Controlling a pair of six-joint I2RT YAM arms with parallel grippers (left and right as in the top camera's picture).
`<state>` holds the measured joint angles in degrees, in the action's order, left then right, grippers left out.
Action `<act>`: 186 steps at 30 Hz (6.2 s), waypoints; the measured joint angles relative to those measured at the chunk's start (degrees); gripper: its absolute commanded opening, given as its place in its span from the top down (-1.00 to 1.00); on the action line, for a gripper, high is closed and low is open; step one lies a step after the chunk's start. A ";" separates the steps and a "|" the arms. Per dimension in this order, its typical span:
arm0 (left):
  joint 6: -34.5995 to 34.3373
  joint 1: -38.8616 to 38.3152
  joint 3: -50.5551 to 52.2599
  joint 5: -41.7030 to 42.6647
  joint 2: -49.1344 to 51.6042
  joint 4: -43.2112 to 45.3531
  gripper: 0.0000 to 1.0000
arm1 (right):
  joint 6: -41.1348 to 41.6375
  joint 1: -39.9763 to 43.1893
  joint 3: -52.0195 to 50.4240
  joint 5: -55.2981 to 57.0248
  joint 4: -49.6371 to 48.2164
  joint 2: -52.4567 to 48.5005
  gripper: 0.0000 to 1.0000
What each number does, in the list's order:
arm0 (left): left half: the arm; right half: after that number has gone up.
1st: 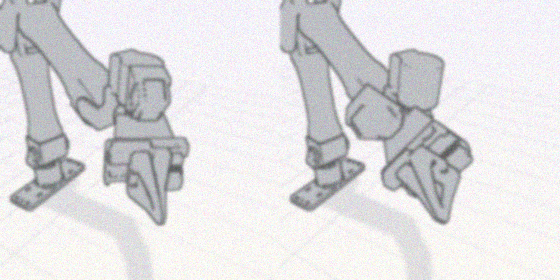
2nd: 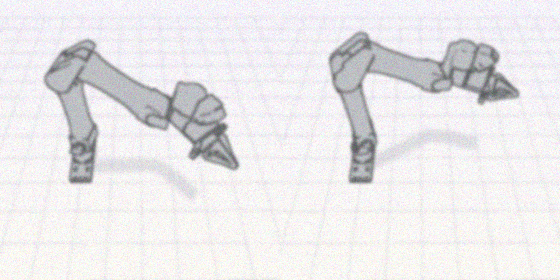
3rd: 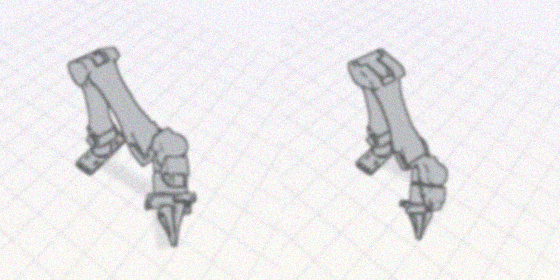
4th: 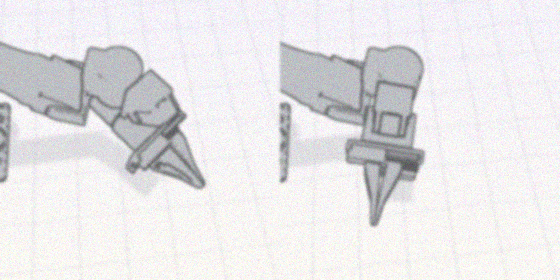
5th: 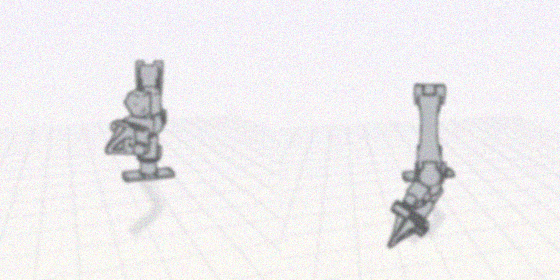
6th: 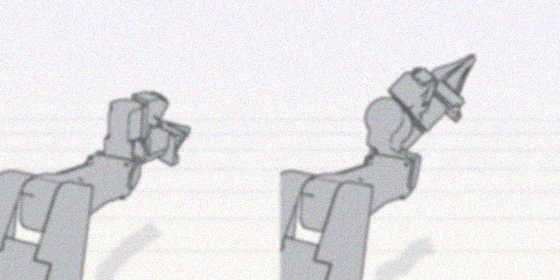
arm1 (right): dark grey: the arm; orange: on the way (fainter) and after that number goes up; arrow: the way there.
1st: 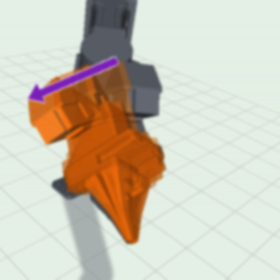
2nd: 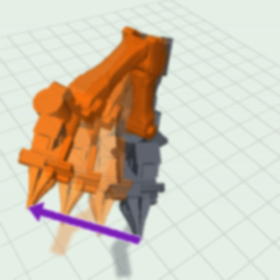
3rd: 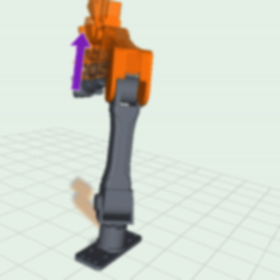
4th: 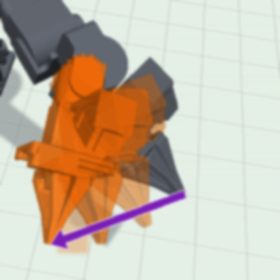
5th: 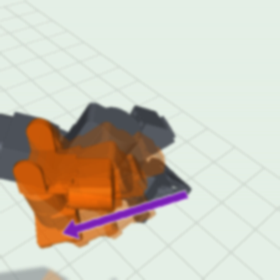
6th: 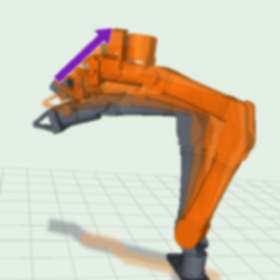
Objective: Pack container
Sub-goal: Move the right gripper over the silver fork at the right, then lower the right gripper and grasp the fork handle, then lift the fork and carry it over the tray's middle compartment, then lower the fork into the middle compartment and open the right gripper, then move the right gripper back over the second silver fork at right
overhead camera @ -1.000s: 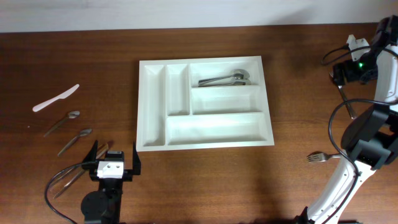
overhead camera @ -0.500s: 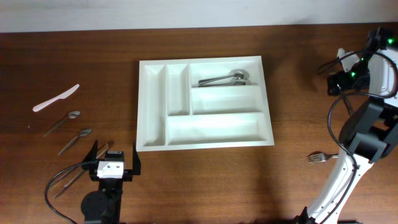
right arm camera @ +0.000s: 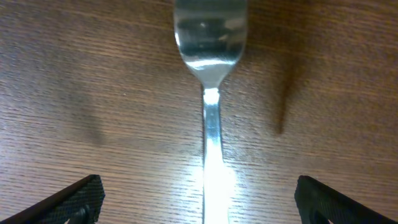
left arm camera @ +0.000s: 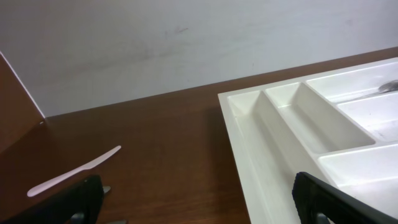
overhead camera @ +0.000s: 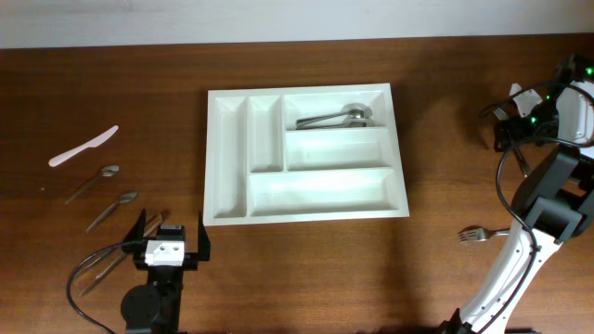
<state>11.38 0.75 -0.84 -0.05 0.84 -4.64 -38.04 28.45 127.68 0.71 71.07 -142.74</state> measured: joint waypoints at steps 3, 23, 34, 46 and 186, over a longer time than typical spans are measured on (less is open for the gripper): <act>0.00 0.00 0.00 0.00 0.00 0.00 -0.98 | -0.09 -0.04 -0.02 -0.24 -0.26 -0.02 -0.97; 0.00 0.00 0.00 0.00 0.00 0.00 -0.98 | -0.15 -0.04 -0.07 -0.59 -0.96 -2.51 -0.98; 0.00 0.00 0.00 0.00 0.00 0.00 -0.98 | -0.70 -0.04 -0.07 -1.79 -0.61 -2.67 -0.35; 0.00 0.00 0.00 0.00 0.00 0.00 -0.98 | -0.66 -0.04 -0.07 -1.90 -0.74 -2.67 0.27; 0.00 0.00 0.00 0.00 0.00 0.00 -0.98 | 116.24 -46.69 22.86 14.45 26.01 -2.58 -0.98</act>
<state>11.38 0.75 -0.84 -0.05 0.84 -4.64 78.19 -18.24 150.54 15.16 97.08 -145.32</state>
